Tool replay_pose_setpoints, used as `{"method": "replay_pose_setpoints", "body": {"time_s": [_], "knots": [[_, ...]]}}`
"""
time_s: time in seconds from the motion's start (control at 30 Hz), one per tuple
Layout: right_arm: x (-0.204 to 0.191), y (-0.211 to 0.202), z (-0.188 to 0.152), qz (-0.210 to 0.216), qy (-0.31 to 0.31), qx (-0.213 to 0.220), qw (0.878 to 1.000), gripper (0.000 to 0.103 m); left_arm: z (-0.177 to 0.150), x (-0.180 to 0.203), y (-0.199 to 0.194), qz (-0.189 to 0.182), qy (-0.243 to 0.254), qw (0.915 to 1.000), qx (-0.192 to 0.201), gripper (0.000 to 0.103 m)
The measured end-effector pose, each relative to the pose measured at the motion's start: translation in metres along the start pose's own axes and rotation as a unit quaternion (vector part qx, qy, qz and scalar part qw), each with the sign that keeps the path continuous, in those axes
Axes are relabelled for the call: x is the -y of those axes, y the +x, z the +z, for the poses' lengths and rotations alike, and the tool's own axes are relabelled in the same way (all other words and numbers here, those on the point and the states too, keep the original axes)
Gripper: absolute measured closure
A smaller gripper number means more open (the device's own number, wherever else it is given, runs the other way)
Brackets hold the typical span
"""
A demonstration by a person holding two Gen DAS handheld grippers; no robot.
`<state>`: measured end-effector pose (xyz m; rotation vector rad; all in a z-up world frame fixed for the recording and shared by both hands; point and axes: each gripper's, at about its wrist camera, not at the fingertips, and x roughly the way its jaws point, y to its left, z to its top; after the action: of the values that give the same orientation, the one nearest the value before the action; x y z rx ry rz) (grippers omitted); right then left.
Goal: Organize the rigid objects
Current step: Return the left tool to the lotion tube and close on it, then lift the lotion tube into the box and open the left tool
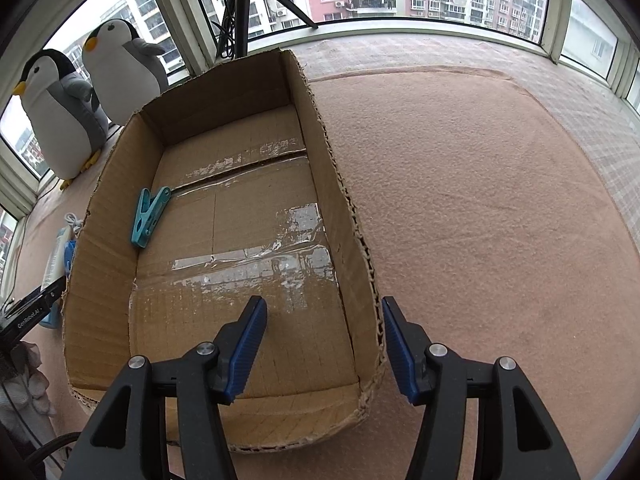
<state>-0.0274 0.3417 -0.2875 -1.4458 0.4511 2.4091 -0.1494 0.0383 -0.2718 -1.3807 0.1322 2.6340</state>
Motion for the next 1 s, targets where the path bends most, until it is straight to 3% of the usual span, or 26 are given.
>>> {"method": "replay_pose_setpoints", "body": {"time_s": [0.13,0.73,1.0], "knots": [[0.001,0.002,0.0,0.002,0.002,-0.001,1.0,0.049,-0.002,-0.001,-0.002,-0.014,0.01,0.9997,0.018,0.054],[-0.001,0.008,0.005,0.0,0.002,-0.003,1.0,0.046,0.0,-0.03,-0.013,-0.071,-0.061,0.9953,0.024,0.057],[0.0,0.008,0.005,-0.001,0.002,-0.003,1.0,0.045,0.009,-0.031,-0.037,-0.085,-0.073,0.9926,0.047,0.057]]}}
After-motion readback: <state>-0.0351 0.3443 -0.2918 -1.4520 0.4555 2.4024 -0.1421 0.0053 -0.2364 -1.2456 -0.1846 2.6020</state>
